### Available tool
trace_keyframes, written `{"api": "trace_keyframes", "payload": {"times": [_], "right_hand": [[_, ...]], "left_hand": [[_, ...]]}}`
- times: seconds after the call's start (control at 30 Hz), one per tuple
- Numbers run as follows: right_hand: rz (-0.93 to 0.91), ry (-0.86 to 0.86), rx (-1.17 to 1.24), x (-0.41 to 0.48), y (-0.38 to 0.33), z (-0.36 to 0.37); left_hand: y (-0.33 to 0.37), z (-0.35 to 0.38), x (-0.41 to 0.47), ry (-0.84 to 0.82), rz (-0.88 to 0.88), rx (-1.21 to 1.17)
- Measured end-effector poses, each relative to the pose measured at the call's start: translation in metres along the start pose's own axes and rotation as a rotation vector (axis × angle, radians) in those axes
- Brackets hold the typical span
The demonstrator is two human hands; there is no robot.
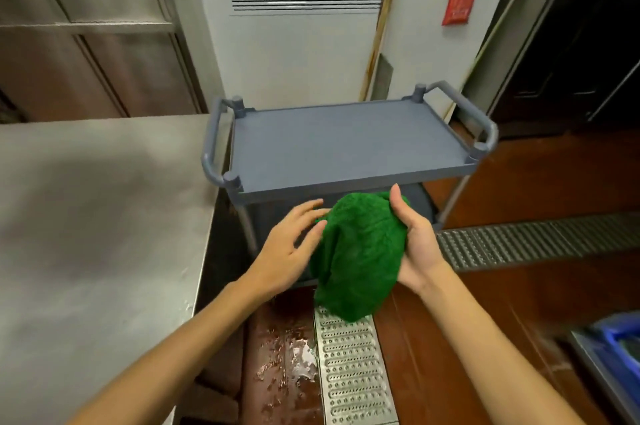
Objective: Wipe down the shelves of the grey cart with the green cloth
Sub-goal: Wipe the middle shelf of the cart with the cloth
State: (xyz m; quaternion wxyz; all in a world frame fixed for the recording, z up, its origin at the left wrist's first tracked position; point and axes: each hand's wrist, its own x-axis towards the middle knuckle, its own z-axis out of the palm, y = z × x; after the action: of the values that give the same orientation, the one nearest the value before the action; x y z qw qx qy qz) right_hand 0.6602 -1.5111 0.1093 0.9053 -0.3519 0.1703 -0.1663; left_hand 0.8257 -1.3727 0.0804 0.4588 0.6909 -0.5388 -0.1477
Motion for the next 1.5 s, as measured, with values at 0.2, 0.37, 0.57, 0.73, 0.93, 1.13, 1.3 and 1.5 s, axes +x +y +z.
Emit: {"api": "trace_keyframes", "payload": {"times": [0.2,0.37,0.57,0.73,0.93,1.13,1.3,1.5], "right_hand": [[-0.025,0.064,0.01,0.05,-0.036,-0.046],[0.029,0.097,-0.005,0.093,-0.07,-0.095],[0.192,0.151,-0.062,0.135,-0.119,-0.168],[0.281,0.229,-0.735,0.156,-0.141,-0.222],[0.306,0.311,-1.201,0.172,-0.136,-0.273],[0.286,0.248,-1.185,0.179,-0.121,-0.3],[0.485,-0.142,-1.252,0.19,-0.13,-0.267],[0.082,-0.028,-0.922,0.193,-0.167,-0.198]], "left_hand": [[-0.017,0.035,0.051,-0.093,-0.006,-0.001],[-0.037,0.071,0.109,0.039,0.167,0.295],[-0.038,0.088,0.182,0.039,0.128,0.29],[-0.025,0.102,0.219,-0.017,-0.107,0.131],[-0.012,0.109,0.262,0.105,-0.207,-0.049],[0.001,0.093,0.306,0.098,-0.171,-0.144],[-0.017,0.085,0.345,0.156,-0.182,-0.027],[-0.081,0.103,0.346,0.0,-0.42,0.063]]}}
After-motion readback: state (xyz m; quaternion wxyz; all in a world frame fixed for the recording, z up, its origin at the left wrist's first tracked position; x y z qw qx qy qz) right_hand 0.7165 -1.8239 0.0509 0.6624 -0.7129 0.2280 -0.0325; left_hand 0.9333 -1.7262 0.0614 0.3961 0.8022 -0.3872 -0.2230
